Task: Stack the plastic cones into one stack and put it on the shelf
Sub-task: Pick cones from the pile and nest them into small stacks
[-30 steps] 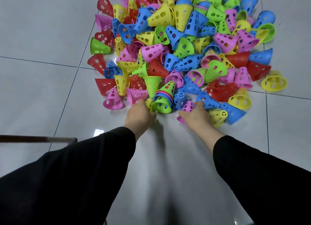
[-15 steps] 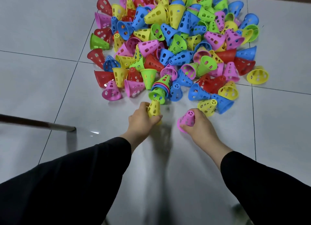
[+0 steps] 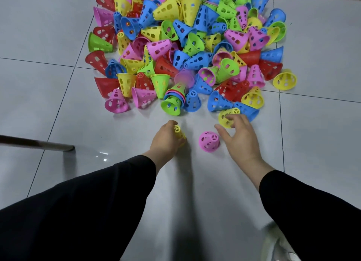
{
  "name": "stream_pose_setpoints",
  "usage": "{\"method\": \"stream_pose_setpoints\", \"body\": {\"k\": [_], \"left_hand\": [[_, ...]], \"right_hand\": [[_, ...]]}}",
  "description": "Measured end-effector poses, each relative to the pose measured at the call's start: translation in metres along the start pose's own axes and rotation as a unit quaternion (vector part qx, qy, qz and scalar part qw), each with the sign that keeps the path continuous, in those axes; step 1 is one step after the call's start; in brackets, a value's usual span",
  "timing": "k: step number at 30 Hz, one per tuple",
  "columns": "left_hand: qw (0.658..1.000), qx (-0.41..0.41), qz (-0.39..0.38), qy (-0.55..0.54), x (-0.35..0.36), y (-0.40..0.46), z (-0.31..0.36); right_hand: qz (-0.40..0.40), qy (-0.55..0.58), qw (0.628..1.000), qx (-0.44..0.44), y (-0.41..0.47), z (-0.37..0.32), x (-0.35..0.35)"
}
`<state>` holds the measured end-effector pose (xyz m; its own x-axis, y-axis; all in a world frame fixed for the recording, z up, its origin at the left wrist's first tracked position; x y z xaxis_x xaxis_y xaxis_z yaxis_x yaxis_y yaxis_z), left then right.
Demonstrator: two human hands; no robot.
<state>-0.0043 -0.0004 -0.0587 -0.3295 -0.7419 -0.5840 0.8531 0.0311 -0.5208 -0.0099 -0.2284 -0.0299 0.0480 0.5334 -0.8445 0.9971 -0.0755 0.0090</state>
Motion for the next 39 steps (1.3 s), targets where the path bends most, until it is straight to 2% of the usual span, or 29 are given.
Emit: {"method": "stream_pose_setpoints", "body": {"k": [2,4,7,10,15,18,22,28,33,36,39], "left_hand": [[1.000,0.016,0.008,-0.014,-0.004,-0.001,-0.001],[0.997,0.049,0.062,-0.020,-0.013,-0.005,0.001],[0.981,0.102,0.165,0.016,-0.031,-0.001,0.004],[0.974,0.103,0.198,0.047,-0.042,0.018,0.007],[0.984,-0.033,0.168,0.051,-0.048,0.058,0.022],[0.986,-0.075,0.138,0.058,-0.046,0.072,0.029],[0.990,-0.053,0.122,0.046,-0.041,0.083,0.037],[0.990,-0.063,0.105,0.067,-0.037,0.083,0.041],[0.990,-0.060,0.099,0.081,-0.052,0.072,0.041],[0.991,-0.029,0.098,0.085,-0.064,0.063,0.036],[0.995,-0.006,0.092,0.041,-0.076,0.047,0.030]], "right_hand": [[0.030,0.001,1.000,-0.003,0.011,0.005,-0.007],[0.041,-0.010,0.999,0.007,0.021,0.011,-0.010],[0.007,-0.027,1.000,0.007,0.030,0.013,-0.008],[-0.045,-0.029,0.998,0.037,0.038,0.014,-0.002],[-0.103,-0.066,0.990,0.066,0.046,0.013,0.009],[-0.112,-0.065,0.989,0.074,0.048,0.013,0.013],[-0.120,-0.056,0.988,0.085,0.049,0.015,0.016],[-0.126,-0.077,0.985,0.087,0.053,0.022,0.014],[-0.108,-0.064,0.989,0.079,0.053,0.020,0.007],[-0.093,-0.051,0.992,0.072,0.051,0.019,-0.003],[-0.067,-0.046,0.995,0.059,0.045,0.013,-0.018]]}}
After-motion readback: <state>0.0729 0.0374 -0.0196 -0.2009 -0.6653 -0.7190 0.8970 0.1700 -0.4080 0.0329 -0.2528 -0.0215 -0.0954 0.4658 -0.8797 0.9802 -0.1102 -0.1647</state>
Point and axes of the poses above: each hand's wrist, its own y-axis towards the middle knuckle, its own x-axis out of the palm, z = x × y, the point moved 2 cm from there along y, towards the middle knuckle, and after that the axes turned 5 degrees about -y, right-handed, at the moved point
